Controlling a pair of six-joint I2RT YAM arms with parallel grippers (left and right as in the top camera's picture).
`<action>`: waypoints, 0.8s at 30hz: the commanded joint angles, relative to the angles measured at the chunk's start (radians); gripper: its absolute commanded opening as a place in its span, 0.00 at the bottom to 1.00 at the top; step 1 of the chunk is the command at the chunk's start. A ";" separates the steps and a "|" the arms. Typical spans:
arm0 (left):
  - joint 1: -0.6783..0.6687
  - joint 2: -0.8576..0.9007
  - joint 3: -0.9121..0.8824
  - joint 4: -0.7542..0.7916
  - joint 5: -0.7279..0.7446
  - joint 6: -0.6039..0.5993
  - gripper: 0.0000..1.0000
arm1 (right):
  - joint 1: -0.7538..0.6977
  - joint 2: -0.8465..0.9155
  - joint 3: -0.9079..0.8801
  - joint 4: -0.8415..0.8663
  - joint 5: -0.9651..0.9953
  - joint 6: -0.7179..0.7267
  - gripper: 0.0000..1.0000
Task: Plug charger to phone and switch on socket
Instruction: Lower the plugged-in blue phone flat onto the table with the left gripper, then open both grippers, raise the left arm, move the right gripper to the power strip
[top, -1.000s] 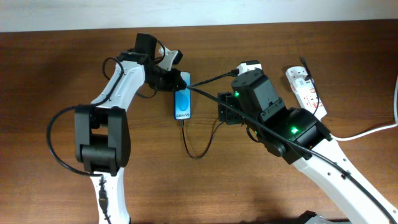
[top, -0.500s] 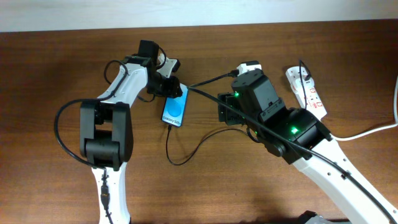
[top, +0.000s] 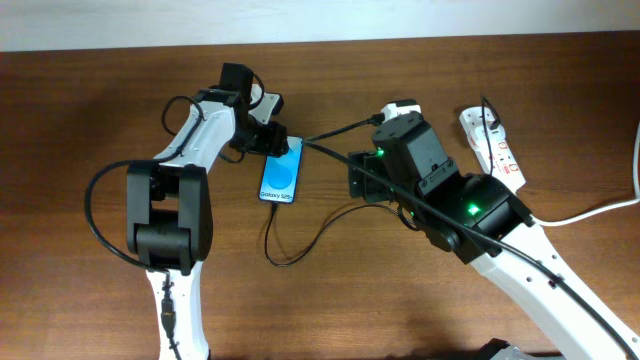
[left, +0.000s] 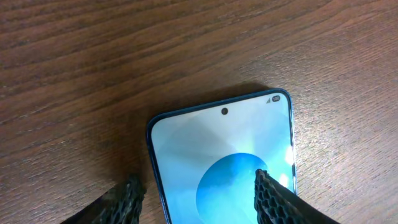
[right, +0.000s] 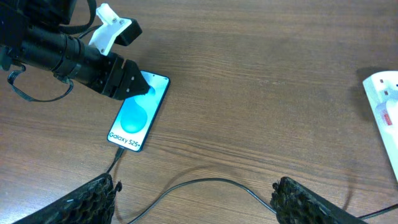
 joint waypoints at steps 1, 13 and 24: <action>0.018 0.006 0.021 -0.018 -0.106 0.006 0.63 | -0.004 -0.005 0.020 0.000 0.005 0.006 0.95; 0.099 -0.299 0.503 -0.302 -0.191 0.006 0.99 | -0.681 -0.016 0.259 -0.348 -0.023 -0.004 0.99; 0.098 -0.309 0.502 -0.302 -0.191 0.006 0.99 | -1.096 0.466 0.254 -0.261 -0.356 -0.235 0.98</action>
